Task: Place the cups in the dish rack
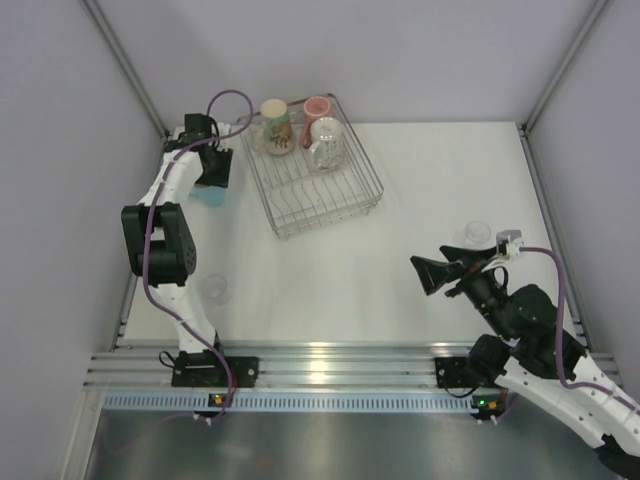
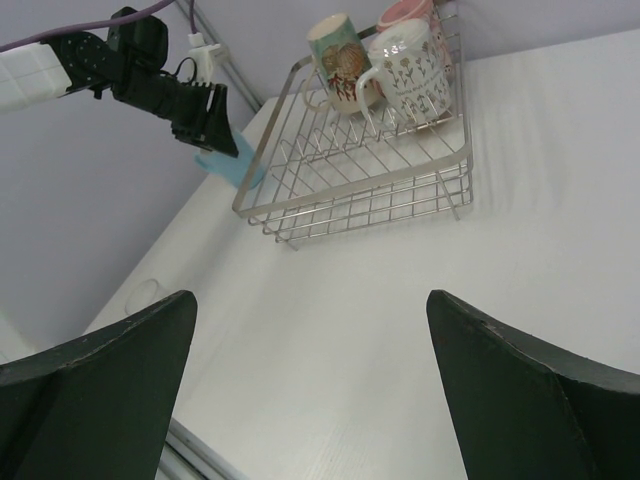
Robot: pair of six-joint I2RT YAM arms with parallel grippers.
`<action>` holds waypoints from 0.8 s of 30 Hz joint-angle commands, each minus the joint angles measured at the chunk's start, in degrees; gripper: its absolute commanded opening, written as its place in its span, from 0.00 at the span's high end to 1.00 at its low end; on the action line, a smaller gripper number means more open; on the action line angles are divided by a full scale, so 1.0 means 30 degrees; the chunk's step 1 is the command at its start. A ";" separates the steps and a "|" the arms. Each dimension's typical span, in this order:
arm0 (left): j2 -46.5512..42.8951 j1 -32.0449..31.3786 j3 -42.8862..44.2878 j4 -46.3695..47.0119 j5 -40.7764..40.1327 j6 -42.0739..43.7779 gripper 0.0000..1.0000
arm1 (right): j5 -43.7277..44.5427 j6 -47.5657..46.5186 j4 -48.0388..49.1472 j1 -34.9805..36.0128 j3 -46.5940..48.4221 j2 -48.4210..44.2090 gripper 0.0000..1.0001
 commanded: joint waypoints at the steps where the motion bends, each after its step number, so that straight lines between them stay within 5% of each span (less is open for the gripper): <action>1: 0.0040 0.0015 -0.0121 0.0557 0.0258 -0.0059 0.54 | 0.0296 0.0094 0.0088 -0.0061 0.0498 -0.0244 0.01; 5: 0.0041 -0.0014 -0.0092 0.0498 0.0258 -0.0205 0.67 | 0.0149 0.0182 0.0117 -0.0032 0.0557 -0.0127 0.01; 10: -0.0456 -0.0014 -0.0034 0.0440 0.0551 -0.0439 1.00 | 0.0032 0.0212 0.0235 -0.0032 0.0703 0.0136 0.01; 18: -0.2651 -0.0014 0.2453 -0.1260 0.2626 -0.2458 1.00 | -0.1110 0.0622 0.0849 -0.0032 0.1462 0.1278 0.00; 24: -0.5056 -0.0073 0.4125 -0.1026 0.9447 -0.6235 1.00 | -0.2311 0.0768 0.1815 -0.0061 0.2751 0.2888 0.01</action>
